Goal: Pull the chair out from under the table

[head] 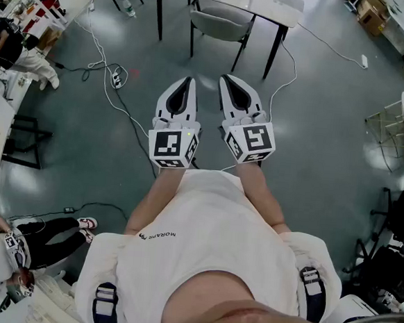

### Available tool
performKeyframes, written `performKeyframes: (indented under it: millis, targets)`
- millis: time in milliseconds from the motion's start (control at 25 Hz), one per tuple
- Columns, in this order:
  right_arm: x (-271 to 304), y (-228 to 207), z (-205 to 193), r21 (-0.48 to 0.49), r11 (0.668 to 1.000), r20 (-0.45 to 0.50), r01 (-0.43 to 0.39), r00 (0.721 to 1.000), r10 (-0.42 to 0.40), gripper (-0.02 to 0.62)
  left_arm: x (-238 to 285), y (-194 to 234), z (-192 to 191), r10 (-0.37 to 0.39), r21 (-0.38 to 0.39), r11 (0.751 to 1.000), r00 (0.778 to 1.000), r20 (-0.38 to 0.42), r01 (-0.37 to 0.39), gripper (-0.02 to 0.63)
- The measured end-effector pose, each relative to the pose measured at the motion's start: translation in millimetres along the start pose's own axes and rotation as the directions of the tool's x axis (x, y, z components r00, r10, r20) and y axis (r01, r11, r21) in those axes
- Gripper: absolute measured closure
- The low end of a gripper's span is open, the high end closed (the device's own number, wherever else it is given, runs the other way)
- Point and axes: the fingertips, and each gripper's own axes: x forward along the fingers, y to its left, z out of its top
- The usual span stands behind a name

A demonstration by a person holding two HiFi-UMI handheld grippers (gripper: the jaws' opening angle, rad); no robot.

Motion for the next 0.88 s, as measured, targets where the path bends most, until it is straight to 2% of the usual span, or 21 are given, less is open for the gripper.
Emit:
performKeyframes:
  millis: [360, 680, 880]
  targets:
    - [-6, -29, 1, 0.009, 1.0, 0.009, -0.006, 1.0, 0.006, 0.581, 19, -19, -2, 0.007, 0.013, 1.0, 1.0, 0.009, -0.007, 0.601]
    - [-36, -75, -3, 0.025, 0.999, 0.012, -0.031, 0.999, 0.031, 0.581, 36, -65, -13, 0.043, 0.033, 0.999, 0.999, 0.009, -0.043, 0.601]
    - [-58, -101, -8, 0.015, 0.999, 0.015, -0.029, 0.999, 0.028, 0.581, 37, -96, -29, 0.07, 0.063, 0.996, 0.997, -0.023, -0.069, 0.601]
